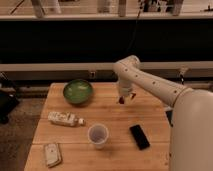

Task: Place the pepper in the ceramic cup

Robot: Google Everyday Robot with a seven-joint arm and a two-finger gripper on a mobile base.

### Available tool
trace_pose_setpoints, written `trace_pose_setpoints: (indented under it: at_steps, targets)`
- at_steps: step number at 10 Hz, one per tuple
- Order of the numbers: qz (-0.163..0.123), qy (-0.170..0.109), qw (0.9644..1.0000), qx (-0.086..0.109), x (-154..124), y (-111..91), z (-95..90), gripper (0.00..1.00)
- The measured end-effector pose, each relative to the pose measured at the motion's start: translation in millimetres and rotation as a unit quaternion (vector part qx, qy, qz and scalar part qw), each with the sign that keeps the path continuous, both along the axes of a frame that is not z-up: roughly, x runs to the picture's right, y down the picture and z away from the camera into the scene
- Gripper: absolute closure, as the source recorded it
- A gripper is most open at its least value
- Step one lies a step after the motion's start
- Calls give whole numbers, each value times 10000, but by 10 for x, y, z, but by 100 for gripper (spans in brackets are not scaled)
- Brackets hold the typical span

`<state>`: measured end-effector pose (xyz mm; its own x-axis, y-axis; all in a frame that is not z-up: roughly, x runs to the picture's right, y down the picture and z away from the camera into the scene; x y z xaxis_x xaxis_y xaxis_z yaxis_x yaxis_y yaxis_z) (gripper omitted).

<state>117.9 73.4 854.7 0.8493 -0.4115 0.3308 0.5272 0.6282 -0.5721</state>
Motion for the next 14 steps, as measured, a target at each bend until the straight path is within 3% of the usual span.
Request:
trace_pose_setpoints:
  at_steps: [10,14]
  targets:
    - [-391,-71,9992,67,-302,230,-522,99]
    - [-599,-111,9981,104,-430,310,-648,99]
